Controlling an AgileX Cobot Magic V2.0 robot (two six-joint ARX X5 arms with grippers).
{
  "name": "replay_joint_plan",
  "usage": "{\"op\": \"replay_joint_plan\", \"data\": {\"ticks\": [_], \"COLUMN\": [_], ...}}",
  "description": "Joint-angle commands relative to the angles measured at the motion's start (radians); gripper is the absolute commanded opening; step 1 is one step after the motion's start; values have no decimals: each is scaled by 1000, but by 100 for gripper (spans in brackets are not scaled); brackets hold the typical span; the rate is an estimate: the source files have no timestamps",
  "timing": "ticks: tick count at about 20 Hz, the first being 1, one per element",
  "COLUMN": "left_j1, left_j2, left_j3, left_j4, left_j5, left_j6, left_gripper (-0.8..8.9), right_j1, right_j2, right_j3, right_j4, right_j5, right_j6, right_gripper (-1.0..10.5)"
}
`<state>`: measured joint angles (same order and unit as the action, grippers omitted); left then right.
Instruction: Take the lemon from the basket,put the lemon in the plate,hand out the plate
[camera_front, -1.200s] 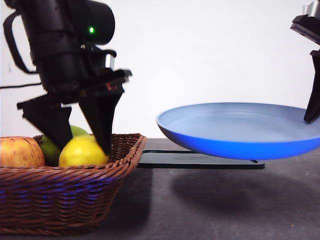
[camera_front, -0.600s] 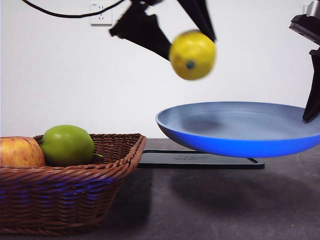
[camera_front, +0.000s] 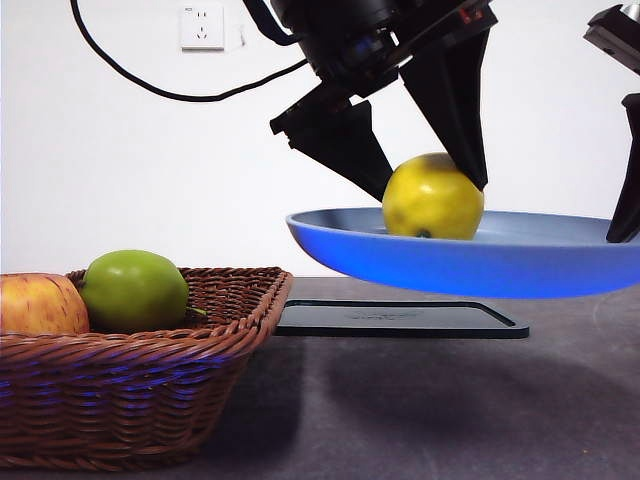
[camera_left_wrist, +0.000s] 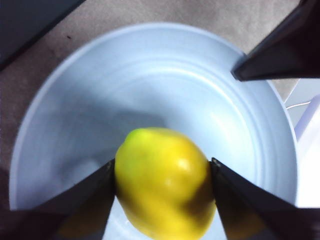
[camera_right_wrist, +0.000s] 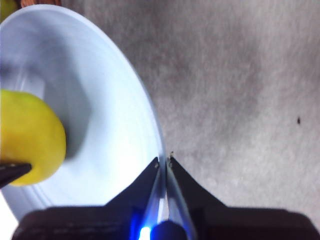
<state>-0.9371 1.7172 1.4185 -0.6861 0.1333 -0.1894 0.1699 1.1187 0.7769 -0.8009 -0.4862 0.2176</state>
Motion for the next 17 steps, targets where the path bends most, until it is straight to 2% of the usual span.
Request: {"op": "replay_joint_plan", "data": {"ticks": [1, 7, 10, 14, 17], "left_j1": [-13, -4, 15, 30, 29], "left_j2": [11, -15, -47, -101, -156], "left_j3": [15, 53, 137, 228, 238], "left_j4": [2, -35, -132, -270, -311], "left_j5": [2, 2, -3, -5, -2], "left_j6": [31, 43, 82, 92, 97], "left_gripper": [366, 363, 362, 362, 362], "right_j1": [3, 2, 2, 0, -5], "right_j2": [7, 16, 71, 224, 367], "right_j3": [14, 14, 41, 178, 339], "right_j4": [6, 8, 7, 8, 14], "right_j5": [-12, -2, -2, 22, 45], "right_j6": [11, 55, 57, 51, 39], "right_gripper": [3, 3, 3, 3, 3]}}
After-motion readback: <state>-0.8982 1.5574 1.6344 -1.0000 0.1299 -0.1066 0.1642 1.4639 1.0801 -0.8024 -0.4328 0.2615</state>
